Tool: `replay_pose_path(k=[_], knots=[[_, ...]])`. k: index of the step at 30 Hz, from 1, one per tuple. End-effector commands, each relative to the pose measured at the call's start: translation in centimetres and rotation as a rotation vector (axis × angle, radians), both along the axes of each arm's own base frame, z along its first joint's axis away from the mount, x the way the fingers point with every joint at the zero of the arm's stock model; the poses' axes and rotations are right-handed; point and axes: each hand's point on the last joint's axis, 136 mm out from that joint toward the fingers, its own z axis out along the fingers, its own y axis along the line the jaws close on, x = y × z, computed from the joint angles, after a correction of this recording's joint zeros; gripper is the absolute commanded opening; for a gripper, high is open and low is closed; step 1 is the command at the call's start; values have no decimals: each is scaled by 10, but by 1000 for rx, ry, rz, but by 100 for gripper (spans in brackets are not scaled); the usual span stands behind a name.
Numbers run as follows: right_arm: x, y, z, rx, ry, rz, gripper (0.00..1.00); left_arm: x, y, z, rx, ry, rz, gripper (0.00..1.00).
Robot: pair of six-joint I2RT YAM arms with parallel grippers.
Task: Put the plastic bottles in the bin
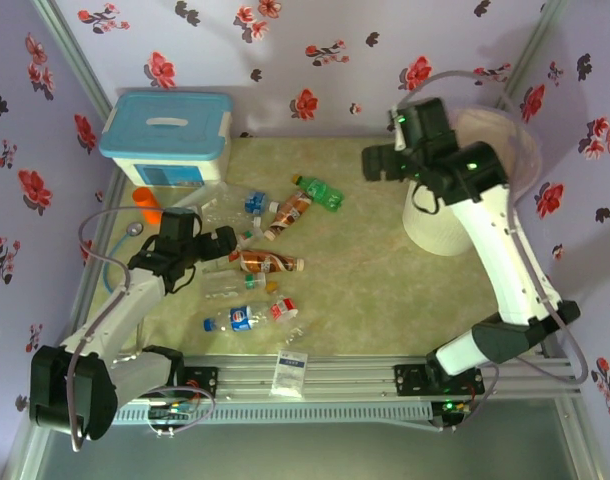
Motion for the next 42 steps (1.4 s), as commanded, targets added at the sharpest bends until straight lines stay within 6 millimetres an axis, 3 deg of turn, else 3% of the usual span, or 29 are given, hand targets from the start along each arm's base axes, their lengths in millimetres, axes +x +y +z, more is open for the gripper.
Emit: replay_pose_path(k=[1, 4, 9, 14, 18, 21, 34, 42], knots=[[-24, 29, -55, -18, 200, 113, 95, 3, 0, 2, -9, 4, 7, 99], [-24, 39, -87, -33, 260, 134, 94, 2, 1, -2, 2, 21, 3, 99], [0, 61, -129, -62, 295, 180, 91, 1, -2, -5, -12, 35, -3, 99], [55, 70, -179, -253, 295, 240, 92, -3, -1, -2, -5, 40, -9, 99], [97, 73, -211, -233, 351, 266, 86, -7, 0, 4, -7, 30, -10, 100], [113, 76, -231, -224, 402, 307, 85, -11, 2, 9, -10, 19, -8, 100], [134, 107, -285, -187, 461, 509, 91, -12, 2, 4, -18, 21, -3, 100], [140, 114, -315, -153, 491, 521, 89, -13, 1, -3, -15, 27, -15, 100]])
